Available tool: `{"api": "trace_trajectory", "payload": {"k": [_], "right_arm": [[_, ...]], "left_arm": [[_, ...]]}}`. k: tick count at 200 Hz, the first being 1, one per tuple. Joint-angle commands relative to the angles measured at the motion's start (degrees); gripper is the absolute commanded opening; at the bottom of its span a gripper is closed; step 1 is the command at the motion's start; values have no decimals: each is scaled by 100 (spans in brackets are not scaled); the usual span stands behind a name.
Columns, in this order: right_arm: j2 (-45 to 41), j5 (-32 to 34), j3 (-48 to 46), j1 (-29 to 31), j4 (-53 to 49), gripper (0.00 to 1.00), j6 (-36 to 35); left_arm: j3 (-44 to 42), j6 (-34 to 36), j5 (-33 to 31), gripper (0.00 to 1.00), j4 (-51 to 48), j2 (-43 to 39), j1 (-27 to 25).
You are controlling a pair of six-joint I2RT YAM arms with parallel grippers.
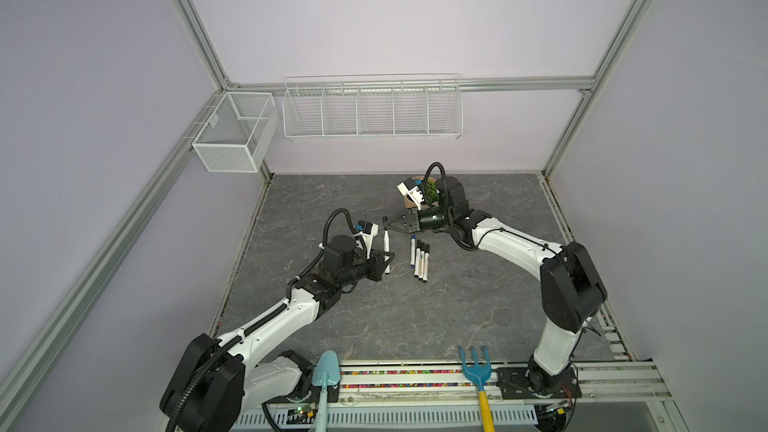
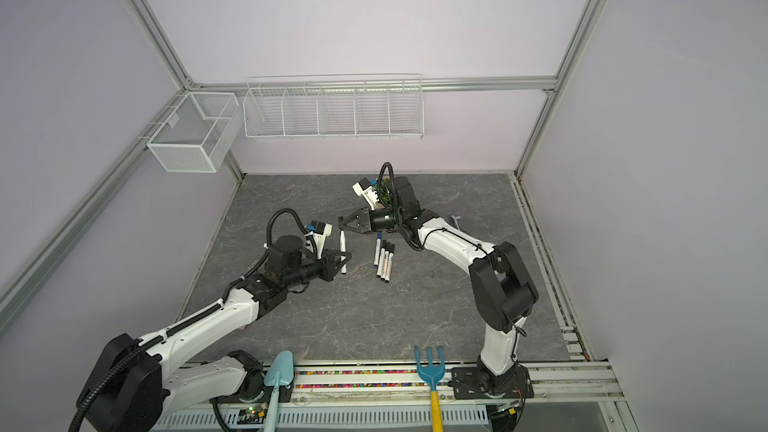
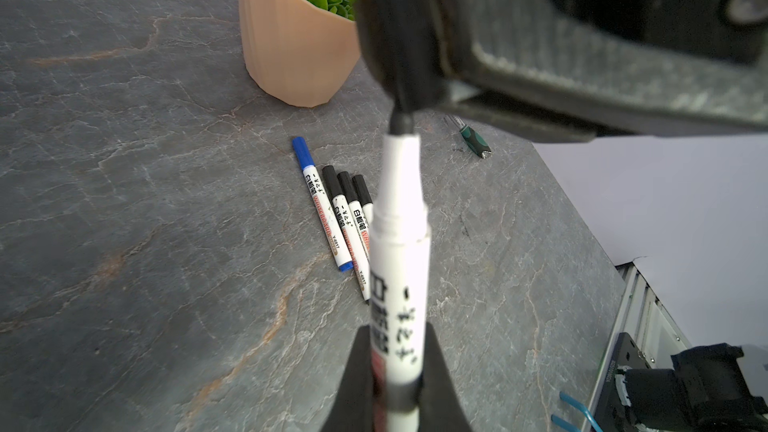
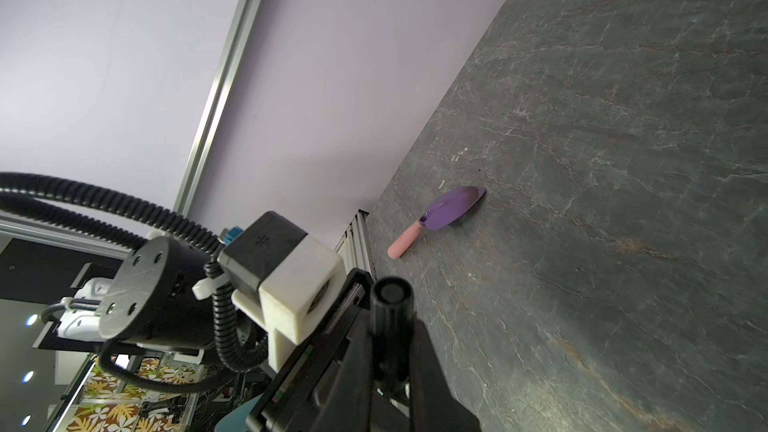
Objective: Insert the pens into the pen caps
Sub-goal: 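Lower the black cap toward the marker tip held upright by the left gripper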
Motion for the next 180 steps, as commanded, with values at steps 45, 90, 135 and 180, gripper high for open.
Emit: {"api": "trace_trajectory", "payload": {"k": [45,90,135,180], "right_arm": [[-10,168,112,21,-206,7,-122],[42,215,129,69,-204,7,-105],[97,276,228,92,-217,7,-97],[113,340,215,76,-247,7,-105]], "left_arm": [[131,-51,14,0,221,25,-9],[132,-74,39,0,261,51,-6],[134,-75,99,0,287,60,-6],[103,-57,127,0,235,-26,-6]]}}
